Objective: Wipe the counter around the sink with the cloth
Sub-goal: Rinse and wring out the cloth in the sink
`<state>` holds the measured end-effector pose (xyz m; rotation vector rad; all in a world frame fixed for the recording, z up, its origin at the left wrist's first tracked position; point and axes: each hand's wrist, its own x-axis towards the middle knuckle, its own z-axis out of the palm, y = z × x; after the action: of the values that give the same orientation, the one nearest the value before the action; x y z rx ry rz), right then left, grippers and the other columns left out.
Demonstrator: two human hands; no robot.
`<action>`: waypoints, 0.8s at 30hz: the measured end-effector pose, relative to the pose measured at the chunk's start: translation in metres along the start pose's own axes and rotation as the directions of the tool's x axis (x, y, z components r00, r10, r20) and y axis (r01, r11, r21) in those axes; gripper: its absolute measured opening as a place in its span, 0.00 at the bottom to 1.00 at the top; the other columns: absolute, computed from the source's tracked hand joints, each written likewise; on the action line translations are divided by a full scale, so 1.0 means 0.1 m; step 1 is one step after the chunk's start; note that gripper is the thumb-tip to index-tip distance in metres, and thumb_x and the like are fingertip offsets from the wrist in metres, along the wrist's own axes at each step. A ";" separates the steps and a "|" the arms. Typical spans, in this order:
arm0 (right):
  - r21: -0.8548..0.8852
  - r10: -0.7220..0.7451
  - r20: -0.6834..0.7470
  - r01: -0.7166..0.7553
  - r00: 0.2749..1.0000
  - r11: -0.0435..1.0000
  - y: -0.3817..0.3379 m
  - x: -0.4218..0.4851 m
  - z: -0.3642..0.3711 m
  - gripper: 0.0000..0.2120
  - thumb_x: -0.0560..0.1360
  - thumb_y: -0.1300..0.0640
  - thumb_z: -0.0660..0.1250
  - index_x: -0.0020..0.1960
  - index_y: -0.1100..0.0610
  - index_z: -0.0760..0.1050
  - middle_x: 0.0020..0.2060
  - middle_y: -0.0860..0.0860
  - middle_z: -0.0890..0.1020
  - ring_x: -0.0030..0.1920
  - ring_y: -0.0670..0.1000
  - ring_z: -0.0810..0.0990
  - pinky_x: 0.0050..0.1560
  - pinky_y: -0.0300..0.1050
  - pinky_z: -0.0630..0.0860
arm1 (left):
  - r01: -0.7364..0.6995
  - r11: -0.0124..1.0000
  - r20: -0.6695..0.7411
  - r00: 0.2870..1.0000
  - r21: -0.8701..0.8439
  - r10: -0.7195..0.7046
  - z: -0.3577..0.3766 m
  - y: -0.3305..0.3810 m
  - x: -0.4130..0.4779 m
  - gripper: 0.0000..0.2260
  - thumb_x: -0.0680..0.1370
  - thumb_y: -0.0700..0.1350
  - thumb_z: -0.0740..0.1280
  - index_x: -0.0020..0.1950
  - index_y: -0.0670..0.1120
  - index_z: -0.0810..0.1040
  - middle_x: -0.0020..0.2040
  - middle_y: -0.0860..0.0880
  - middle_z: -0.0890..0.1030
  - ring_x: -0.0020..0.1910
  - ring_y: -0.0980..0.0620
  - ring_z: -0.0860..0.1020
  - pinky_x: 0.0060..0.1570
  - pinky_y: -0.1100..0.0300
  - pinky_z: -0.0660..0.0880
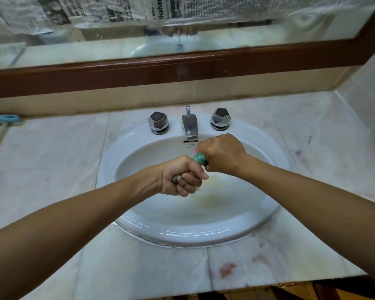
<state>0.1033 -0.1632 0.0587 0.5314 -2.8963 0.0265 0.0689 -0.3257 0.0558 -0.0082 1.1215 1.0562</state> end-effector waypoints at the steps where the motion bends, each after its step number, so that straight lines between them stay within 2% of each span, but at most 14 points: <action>1: 0.003 -0.007 -0.027 0.007 1.000 1.000 0.00 0.00 -0.02 0.13 0.50 0.59 0.77 0.33 0.56 0.78 0.24 0.52 0.78 0.20 0.58 0.74 0.25 0.38 0.61 | 0.004 0.996 0.071 0.998 -0.084 0.002 0.00 -0.01 -0.01 0.18 0.67 0.39 0.68 0.25 0.48 0.61 0.18 0.54 0.62 0.17 0.60 0.57 0.19 0.68 0.50; 3: 0.008 -0.028 -0.085 0.029 0.996 1.000 0.01 0.02 -0.02 0.13 0.52 0.58 0.79 0.32 0.55 0.77 0.23 0.52 0.77 0.19 0.58 0.73 0.24 0.36 0.59 | 0.010 0.979 0.165 0.986 -0.202 0.023 0.02 -0.02 -0.03 0.22 0.64 0.38 0.74 0.27 0.49 0.59 0.19 0.53 0.64 0.19 0.58 0.55 0.20 0.68 0.51; 5: 0.043 -0.043 -0.097 0.048 0.994 0.998 0.00 0.02 -0.06 0.13 0.51 0.60 0.78 0.33 0.56 0.78 0.23 0.52 0.77 0.20 0.57 0.74 0.25 0.36 0.60 | -0.001 0.981 0.138 0.990 -0.194 0.028 0.06 -0.02 -0.08 0.25 0.63 0.38 0.75 0.29 0.50 0.57 0.19 0.53 0.64 0.19 0.58 0.54 0.20 0.68 0.51; 7: 0.096 -0.049 -0.094 0.058 0.994 0.994 0.00 -0.02 -0.10 0.16 0.48 0.61 0.76 0.35 0.56 0.79 0.25 0.51 0.79 0.21 0.57 0.75 0.25 0.36 0.61 | -0.040 0.999 -0.024 0.999 0.010 0.040 0.15 0.00 -0.18 0.20 0.67 0.39 0.71 0.27 0.49 0.60 0.19 0.53 0.62 0.18 0.59 0.56 0.20 0.67 0.50; 8: 0.135 -0.040 -0.063 0.048 0.997 0.990 -0.02 -0.06 -0.12 0.15 0.49 0.61 0.75 0.35 0.56 0.78 0.25 0.51 0.79 0.22 0.57 0.76 0.26 0.36 0.60 | -0.055 0.979 -0.150 0.985 0.195 0.085 0.20 0.00 -0.24 0.18 0.70 0.39 0.68 0.27 0.49 0.62 0.20 0.53 0.62 0.19 0.57 0.57 0.22 0.65 0.51; 9: 0.171 -0.025 -0.019 0.028 0.999 0.985 -0.04 -0.12 -0.13 0.12 0.53 0.61 0.74 0.35 0.56 0.76 0.26 0.52 0.78 0.24 0.58 0.76 0.27 0.36 0.58 | -0.040 0.908 -0.275 0.947 0.416 0.168 0.26 0.01 -0.30 0.17 0.72 0.40 0.68 0.27 0.48 0.64 0.21 0.52 0.64 0.20 0.55 0.60 0.23 0.64 0.54; 11: 0.246 0.053 0.175 -0.095 0.983 0.965 -0.11 -0.21 -0.18 0.09 0.63 0.58 0.71 0.36 0.51 0.71 0.29 0.50 0.75 0.31 0.58 0.74 0.27 0.39 0.57 | 0.103 0.622 -0.406 0.836 0.776 0.368 0.32 0.02 -0.40 0.12 0.72 0.46 0.70 0.31 0.48 0.70 0.25 0.51 0.72 0.26 0.51 0.68 0.27 0.61 0.63; 13: 0.397 0.125 0.374 -0.281 0.919 0.874 -0.19 -0.32 -0.20 0.09 0.68 0.52 0.73 0.39 0.49 0.72 0.31 0.48 0.75 0.35 0.53 0.74 0.30 0.42 0.65 | 0.268 0.306 -0.396 0.758 0.913 0.518 0.31 -0.02 -0.43 0.08 0.72 0.51 0.70 0.39 0.51 0.73 0.35 0.51 0.78 0.35 0.51 0.75 0.35 0.59 0.70; 15: 0.557 0.131 0.492 -0.427 0.861 0.713 -0.26 -0.39 -0.23 0.16 0.64 0.47 0.78 0.41 0.52 0.73 0.32 0.47 0.75 0.33 0.49 0.73 0.33 0.43 0.68 | 0.367 0.098 -0.341 0.688 0.925 0.640 0.25 -0.11 -0.41 0.06 0.73 0.52 0.67 0.45 0.53 0.72 0.45 0.51 0.80 0.43 0.48 0.77 0.37 0.58 0.70; 16: 0.629 0.112 0.556 -0.505 0.824 0.591 -0.27 -0.41 -0.25 0.19 0.63 0.46 0.79 0.42 0.54 0.73 0.32 0.48 0.75 0.31 0.49 0.71 0.31 0.42 0.68 | 0.393 0.021 -0.296 0.657 0.919 0.693 0.22 -0.17 -0.39 0.07 0.74 0.51 0.66 0.49 0.52 0.72 0.49 0.51 0.80 0.46 0.48 0.77 0.37 0.58 0.69; 18: 0.704 0.029 0.673 -0.653 0.739 0.281 -0.29 -0.46 -0.26 0.19 0.67 0.45 0.76 0.45 0.57 0.73 0.28 0.51 0.73 0.27 0.50 0.68 0.26 0.41 0.64 | 0.393 -0.076 -0.192 0.598 0.916 0.778 0.14 -0.33 -0.34 0.11 0.74 0.49 0.64 0.56 0.50 0.73 0.52 0.52 0.79 0.48 0.46 0.78 0.37 0.56 0.69; 21: 0.639 -0.144 0.746 -0.760 0.650 -0.122 -0.34 -0.48 -0.21 0.18 0.74 0.42 0.67 0.49 0.58 0.75 0.27 0.57 0.75 0.22 0.51 0.68 0.25 0.40 0.65 | 0.362 -0.190 -0.010 0.484 0.913 0.875 0.00 -0.59 -0.34 0.18 0.71 0.48 0.60 0.59 0.48 0.75 0.49 0.49 0.80 0.42 0.44 0.79 0.35 0.55 0.70; 23: 0.522 -0.242 0.766 -0.796 0.596 -0.307 -0.38 -0.46 -0.17 0.18 0.76 0.47 0.65 0.54 0.62 0.76 0.33 0.64 0.80 0.25 0.55 0.76 0.26 0.43 0.73 | 0.401 -0.201 0.013 0.424 0.894 0.905 -0.08 -0.75 -0.39 0.22 0.69 0.47 0.62 0.63 0.46 0.73 0.55 0.48 0.80 0.44 0.45 0.79 0.37 0.55 0.71; 24: 0.465 -0.289 0.765 -0.804 0.576 -0.371 -0.43 -0.44 -0.14 0.19 0.76 0.50 0.65 0.57 0.65 0.76 0.38 0.67 0.81 0.29 0.58 0.80 0.31 0.47 0.78 | 0.423 -0.198 0.013 0.402 0.884 0.916 -0.13 -0.83 -0.43 0.24 0.69 0.45 0.66 0.66 0.45 0.72 0.59 0.46 0.79 0.48 0.45 0.79 0.39 0.55 0.72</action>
<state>0.1614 -0.1869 0.0626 -0.5978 -2.2992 3.2961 0.1156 -0.4064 0.0417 1.4322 2.9320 0.1471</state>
